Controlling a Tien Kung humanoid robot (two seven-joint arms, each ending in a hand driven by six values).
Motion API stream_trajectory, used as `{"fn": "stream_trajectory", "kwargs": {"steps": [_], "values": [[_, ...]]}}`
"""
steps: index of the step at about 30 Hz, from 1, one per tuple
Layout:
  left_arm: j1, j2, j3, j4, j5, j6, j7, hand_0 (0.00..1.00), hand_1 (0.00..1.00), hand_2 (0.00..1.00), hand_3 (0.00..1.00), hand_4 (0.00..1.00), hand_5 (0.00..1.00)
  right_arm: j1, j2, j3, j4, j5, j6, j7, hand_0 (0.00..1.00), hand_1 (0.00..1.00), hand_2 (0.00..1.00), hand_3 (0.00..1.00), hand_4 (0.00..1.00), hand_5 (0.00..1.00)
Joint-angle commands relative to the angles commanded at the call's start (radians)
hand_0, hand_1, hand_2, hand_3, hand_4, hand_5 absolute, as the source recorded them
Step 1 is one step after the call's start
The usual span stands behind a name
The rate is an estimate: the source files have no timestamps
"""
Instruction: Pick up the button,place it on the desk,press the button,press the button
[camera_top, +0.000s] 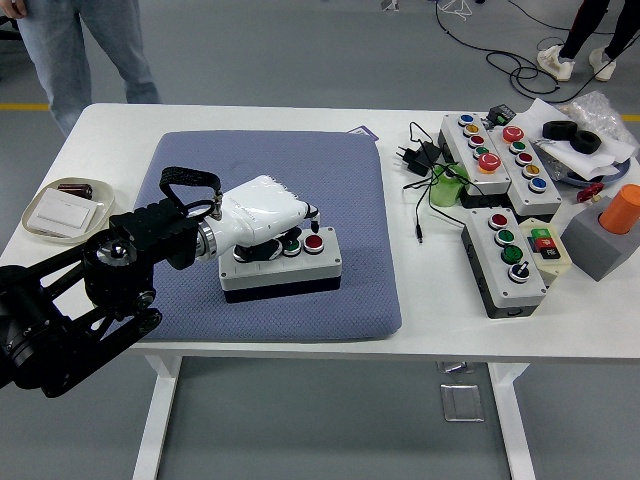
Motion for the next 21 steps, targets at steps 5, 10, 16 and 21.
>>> {"fn": "stream_trajectory", "kwargs": {"steps": [5, 10, 16, 21], "values": [[0.003, 0.003, 0.017, -0.001, 0.0, -0.003, 0.0, 0.052, 0.002, 0.036, 0.676, 0.228, 0.002, 0.0, 0.0, 0.0, 0.0, 0.002, 0.0, 0.0, 0.627, 0.477, 0.539, 0.582, 0.279, 0.022], [0.0, -0.002, 0.033, 0.009, 0.0, -0.003, 0.0, 0.054, 0.002, 0.037, 0.677, 0.235, 0.002, 0.0, 0.0, 0.002, 0.0, -0.004, 0.001, -0.002, 0.627, 0.477, 0.539, 0.582, 0.28, 0.022], [-0.006, -0.006, 0.031, 0.017, 0.0, -0.004, 0.001, 0.056, 0.002, 0.038, 0.679, 0.232, 0.002, 0.001, -0.001, 0.002, 0.0, -0.002, 0.0, 0.0, 0.627, 0.477, 0.539, 0.582, 0.279, 0.022], [-0.005, -0.008, 0.033, 0.023, 0.0, -0.012, 0.002, 0.058, 0.002, 0.039, 0.681, 0.238, 0.002, 0.001, -0.002, 0.003, 0.0, 0.0, -0.002, 0.001, 0.627, 0.477, 0.539, 0.582, 0.279, 0.022]]}}
